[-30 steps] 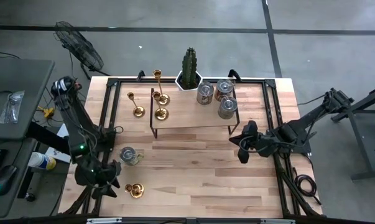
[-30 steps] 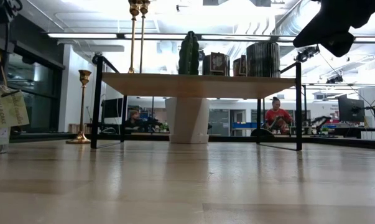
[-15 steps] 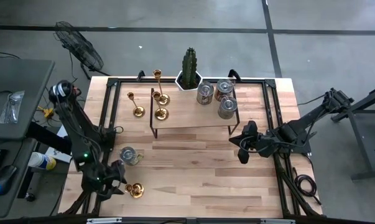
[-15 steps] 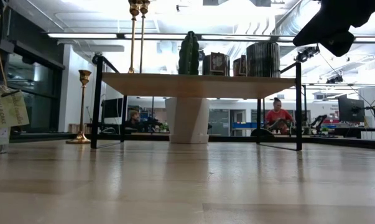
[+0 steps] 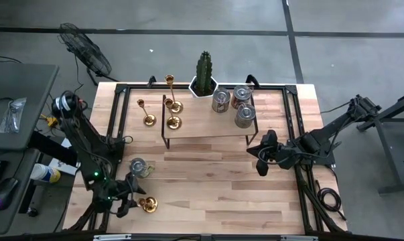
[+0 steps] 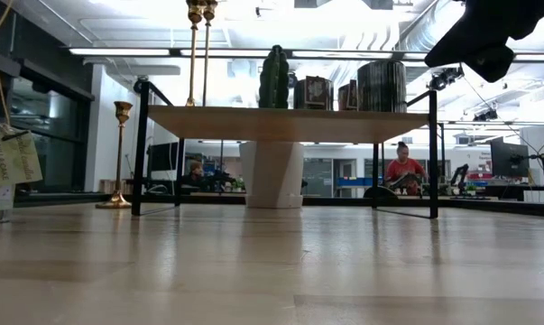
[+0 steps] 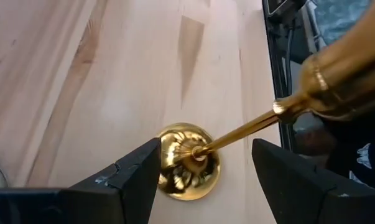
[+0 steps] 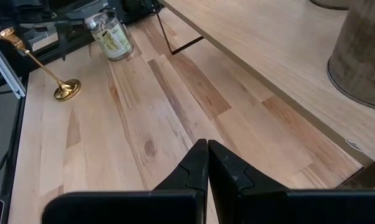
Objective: Pick & Place candle stick holders
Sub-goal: Put the gold candle holder on the shelf
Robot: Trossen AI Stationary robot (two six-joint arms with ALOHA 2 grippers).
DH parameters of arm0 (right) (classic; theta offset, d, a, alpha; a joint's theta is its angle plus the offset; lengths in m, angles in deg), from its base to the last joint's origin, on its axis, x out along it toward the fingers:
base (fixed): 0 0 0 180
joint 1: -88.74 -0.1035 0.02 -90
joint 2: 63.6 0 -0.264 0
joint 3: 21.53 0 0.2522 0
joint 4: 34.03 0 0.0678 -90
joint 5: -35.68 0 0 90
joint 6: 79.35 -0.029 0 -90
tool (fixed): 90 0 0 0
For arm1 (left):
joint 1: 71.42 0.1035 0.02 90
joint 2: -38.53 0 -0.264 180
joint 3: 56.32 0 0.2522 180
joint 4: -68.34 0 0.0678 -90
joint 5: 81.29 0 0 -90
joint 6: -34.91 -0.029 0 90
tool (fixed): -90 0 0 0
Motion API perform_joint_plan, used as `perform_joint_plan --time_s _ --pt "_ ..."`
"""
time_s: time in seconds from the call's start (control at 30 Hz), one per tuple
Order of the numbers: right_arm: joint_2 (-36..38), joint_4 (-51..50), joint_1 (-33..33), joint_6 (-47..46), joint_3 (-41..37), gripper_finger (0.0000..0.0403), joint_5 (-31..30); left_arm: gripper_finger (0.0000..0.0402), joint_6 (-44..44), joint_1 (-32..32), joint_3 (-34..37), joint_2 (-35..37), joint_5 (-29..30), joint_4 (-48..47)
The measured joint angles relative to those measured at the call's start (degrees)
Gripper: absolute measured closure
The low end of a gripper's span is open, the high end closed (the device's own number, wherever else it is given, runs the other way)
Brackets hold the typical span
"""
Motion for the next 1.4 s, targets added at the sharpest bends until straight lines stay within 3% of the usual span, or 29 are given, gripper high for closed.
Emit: perform_joint_plan --time_s 0.47,0.87,1.1,1.27,1.4 --pt "0.00 -0.02 0.00 0.00 0.00 0.0401 -0.20 0.0165 -4.86 0.00 0.00 -0.27 3.28 4.03" --pt "0.00 -0.04 0.00 -0.01 0.00 0.0401 -0.17 0.0294 -6.01 0.00 0.00 -0.25 5.29 6.84" --pt "0.00 -0.05 0.00 0.00 0.00 0.0401 -0.17 0.0343 -5.39 0.00 0.00 -0.25 5.60 7.11" --pt "0.00 -0.07 0.00 0.00 0.00 0.0401 -0.17 0.0343 -7.99 0.00 0.00 -0.25 6.55 6.75" --pt "0.00 -0.07 0.00 0.00 0.00 0.0401 -0.15 0.0312 -8.98 0.00 0.00 -0.86 8.89 6.50"
